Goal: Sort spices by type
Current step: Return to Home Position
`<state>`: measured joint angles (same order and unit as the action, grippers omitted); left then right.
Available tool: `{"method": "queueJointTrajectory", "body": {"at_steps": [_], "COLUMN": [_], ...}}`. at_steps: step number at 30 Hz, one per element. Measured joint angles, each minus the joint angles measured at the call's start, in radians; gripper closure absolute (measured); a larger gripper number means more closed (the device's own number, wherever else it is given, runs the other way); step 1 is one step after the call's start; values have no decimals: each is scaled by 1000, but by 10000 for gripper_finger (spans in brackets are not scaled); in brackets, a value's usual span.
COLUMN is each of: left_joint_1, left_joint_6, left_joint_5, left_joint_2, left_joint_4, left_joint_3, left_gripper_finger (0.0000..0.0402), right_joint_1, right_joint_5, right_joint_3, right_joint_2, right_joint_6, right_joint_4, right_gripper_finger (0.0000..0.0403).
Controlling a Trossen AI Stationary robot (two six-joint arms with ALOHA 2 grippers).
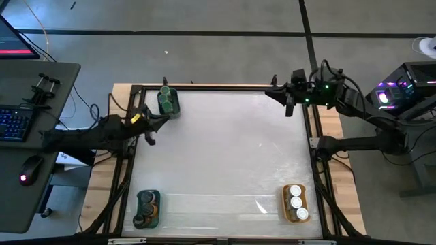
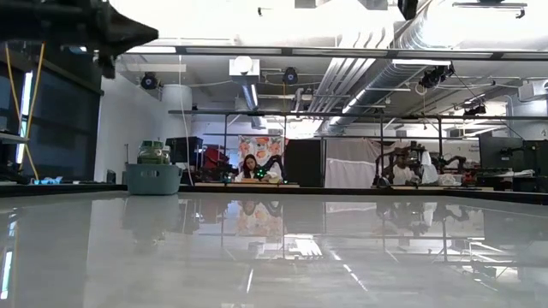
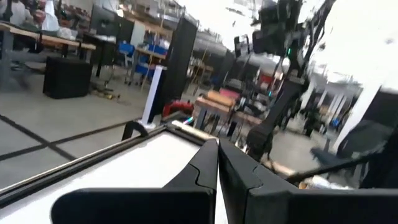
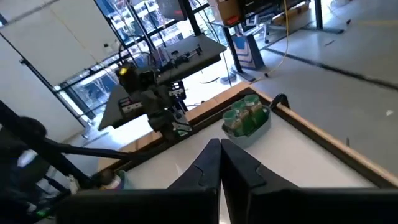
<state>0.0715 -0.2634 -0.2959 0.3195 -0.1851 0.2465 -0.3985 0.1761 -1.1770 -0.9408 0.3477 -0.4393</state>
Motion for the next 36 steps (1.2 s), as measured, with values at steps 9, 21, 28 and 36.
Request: {"method": "queueJointTrajectory", "body": {"at_steps": [9, 21, 28, 36], "left_joint_1": [0, 0, 0, 0], "left_joint_6": [-127, -153, -145, -146], "left_joint_5": [-15, -49, -49, -49], "left_joint_2": [-197, -207, -206, -206], "left_joint_4": [-46, -70, -67, -66], "left_joint_3": [-179, -235, -235, -235], "left_gripper_finger": [401, 401, 401, 401], "right_joint_1": [0, 0, 0, -4], "right_joint_5": [63, 178, 182, 210], "right_joint_3": [0, 0, 152, 675], "right_joint_2": [0, 59, 281, 314], "right_joint_6": [12, -59, -57, 8], "right_joint_4": [-5, -265, -232, 780], "right_gripper_finger": [402, 403, 403, 403]}}
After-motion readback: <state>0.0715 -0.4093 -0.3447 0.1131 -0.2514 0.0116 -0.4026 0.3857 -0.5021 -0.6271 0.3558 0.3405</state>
